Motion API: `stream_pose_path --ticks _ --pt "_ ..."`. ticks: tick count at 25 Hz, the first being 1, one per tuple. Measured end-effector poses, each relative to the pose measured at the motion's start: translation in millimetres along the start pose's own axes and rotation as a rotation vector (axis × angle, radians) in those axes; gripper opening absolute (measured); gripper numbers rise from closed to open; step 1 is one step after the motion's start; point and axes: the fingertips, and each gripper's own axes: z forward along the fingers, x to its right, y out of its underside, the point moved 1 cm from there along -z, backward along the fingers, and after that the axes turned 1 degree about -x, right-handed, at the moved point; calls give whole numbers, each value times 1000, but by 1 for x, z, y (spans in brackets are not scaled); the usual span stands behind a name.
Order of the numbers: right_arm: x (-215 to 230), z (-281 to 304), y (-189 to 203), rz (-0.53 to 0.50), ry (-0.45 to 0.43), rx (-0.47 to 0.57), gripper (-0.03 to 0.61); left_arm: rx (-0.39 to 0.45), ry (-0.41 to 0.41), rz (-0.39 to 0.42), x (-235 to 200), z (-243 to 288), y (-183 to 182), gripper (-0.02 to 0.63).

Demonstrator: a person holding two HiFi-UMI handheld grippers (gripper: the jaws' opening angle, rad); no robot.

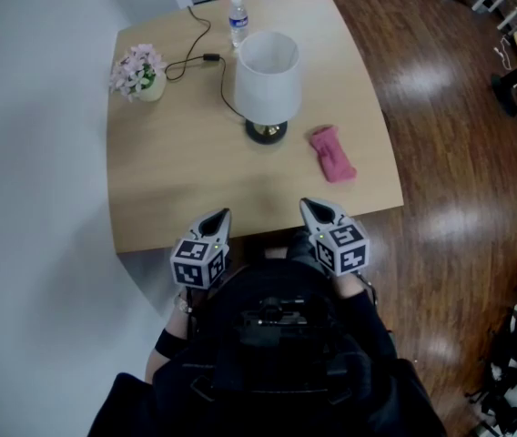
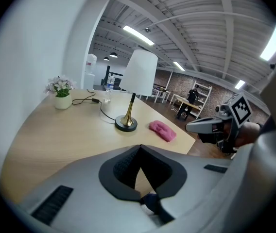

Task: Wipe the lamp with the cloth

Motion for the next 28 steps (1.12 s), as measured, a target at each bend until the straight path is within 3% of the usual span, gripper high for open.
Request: stream_pose_path --ticks 18,24,28 --pt "13 -7 4 19 27 -4 8 -39 26 11 15 11 2 3" --pt "57 -4 11 41 91 -23 9 -68 27 13 21 23 1 3" --pt "112 14 17 31 167 -42 141 -101 10 19 23 37 0 3"
